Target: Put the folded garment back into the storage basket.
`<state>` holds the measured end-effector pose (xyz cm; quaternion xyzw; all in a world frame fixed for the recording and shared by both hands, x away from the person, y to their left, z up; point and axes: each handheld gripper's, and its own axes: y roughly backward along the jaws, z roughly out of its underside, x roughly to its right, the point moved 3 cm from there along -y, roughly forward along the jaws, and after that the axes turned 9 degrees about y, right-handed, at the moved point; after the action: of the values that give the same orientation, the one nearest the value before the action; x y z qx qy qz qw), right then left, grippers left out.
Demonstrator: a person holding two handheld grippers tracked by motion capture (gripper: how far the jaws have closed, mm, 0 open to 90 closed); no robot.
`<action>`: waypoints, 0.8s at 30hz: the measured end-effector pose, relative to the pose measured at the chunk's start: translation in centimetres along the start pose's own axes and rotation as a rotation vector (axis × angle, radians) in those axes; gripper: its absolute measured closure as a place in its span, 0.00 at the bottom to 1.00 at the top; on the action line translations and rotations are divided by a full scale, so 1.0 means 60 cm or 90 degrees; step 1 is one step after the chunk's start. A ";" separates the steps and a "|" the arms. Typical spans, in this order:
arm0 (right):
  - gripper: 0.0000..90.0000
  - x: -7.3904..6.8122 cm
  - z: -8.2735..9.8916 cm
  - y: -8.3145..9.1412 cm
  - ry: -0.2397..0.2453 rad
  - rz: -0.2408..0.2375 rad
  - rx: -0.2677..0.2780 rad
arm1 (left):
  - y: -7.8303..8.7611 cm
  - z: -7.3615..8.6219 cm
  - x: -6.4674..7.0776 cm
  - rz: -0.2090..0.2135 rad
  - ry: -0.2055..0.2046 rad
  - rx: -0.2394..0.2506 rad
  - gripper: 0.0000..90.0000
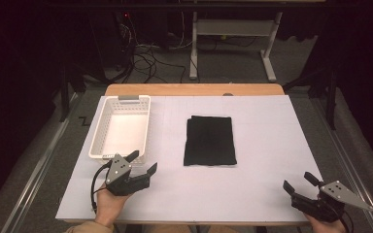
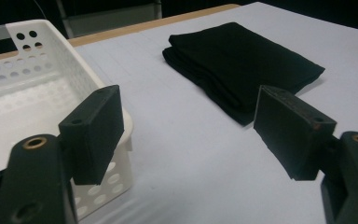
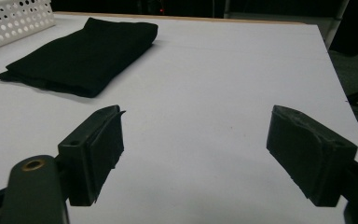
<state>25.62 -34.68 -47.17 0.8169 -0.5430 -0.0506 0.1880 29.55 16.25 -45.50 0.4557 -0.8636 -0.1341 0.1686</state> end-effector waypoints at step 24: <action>0.21 0.000 0.000 0.001 -0.002 -0.001 0.001 | -0.033 -0.016 0.031 0.033 -0.004 -0.008 0.24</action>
<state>25.59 -34.71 -47.17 0.8175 -0.5425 -0.0517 0.1864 30.43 13.57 -45.09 0.4316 -0.8749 -0.1362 0.1724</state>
